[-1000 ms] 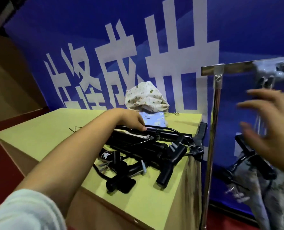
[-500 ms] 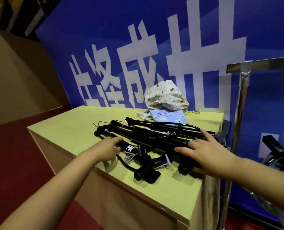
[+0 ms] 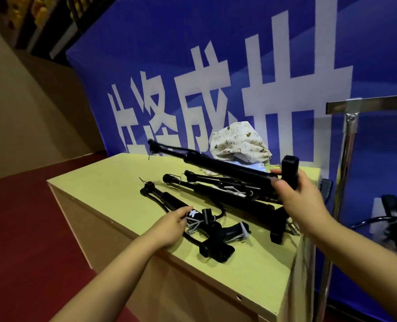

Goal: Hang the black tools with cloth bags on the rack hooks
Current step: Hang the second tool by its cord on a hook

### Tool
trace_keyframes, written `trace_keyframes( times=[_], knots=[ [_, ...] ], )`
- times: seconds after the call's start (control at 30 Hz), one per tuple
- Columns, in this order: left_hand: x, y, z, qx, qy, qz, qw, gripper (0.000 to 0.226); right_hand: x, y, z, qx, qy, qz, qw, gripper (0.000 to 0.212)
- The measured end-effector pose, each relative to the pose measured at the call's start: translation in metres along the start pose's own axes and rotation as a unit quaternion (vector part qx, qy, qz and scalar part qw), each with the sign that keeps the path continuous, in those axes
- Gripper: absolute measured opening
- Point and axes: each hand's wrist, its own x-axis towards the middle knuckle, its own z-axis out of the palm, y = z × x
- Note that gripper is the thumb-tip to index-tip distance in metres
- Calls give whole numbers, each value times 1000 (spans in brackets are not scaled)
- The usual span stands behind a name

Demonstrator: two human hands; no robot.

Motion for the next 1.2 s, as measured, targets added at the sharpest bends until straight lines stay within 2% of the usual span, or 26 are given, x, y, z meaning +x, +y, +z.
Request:
trace_keyframes(
  times=[0.27,0.43,0.53,0.6,0.7,0.73,0.77,0.8,0.83,0.87,0.9,0.93,0.97,1.0,1.03,1.07,1.1,1.13,1.2],
  knots=[
    [11,-4,2,-48,4,-29,998,45,5,-41,-40,143,111,-10,983,15],
    [18,4,0,-90,63,-69,992,44,-8,-48,-84,275,157,-20,948,12],
    [10,41,-9,-132,142,-22,981,42,-21,-38,-123,321,211,-5,923,12],
    [1,71,-23,-202,236,19,950,38,-30,-31,-148,353,228,25,907,16],
    [-10,124,-50,-302,327,104,889,40,-43,-9,-187,380,198,42,903,27],
    [-14,144,-60,-320,344,140,872,42,-50,1,-198,396,127,45,908,29],
    [-19,166,-71,-340,354,172,854,44,-57,8,-206,365,101,61,923,36],
    [-24,193,-80,-362,359,201,837,47,-68,27,-224,317,137,40,938,51],
    [-27,215,-89,-380,361,224,821,49,-78,49,-239,405,51,-42,912,58],
    [-30,236,-98,-394,364,245,808,51,-81,72,-256,485,-28,-86,870,60],
    [-30,255,-106,-398,367,262,799,52,-87,81,-268,516,-55,-90,850,60],
    [-29,271,-115,-390,368,278,797,53,-100,80,-269,528,-41,-85,844,62],
    [-26,285,-121,-381,361,290,800,52,-116,65,-264,521,18,-46,852,65],
    [-23,295,-127,-384,347,298,802,51,-125,53,-259,450,105,4,887,70],
    [-21,306,-131,-396,320,303,806,48,-124,42,-257,421,129,52,896,67],
    [-20,316,-131,-411,283,306,811,43,-131,40,-264,462,112,77,876,53],
    [-19,323,-132,-422,245,314,814,36,-134,40,-264,402,189,78,892,40],
    [-19,332,-125,-425,211,318,821,31,-143,37,-264,383,238,86,888,33],
    [-21,334,-125,-426,208,324,819,26,-145,28,-254,386,262,73,882,31]
  ],
)
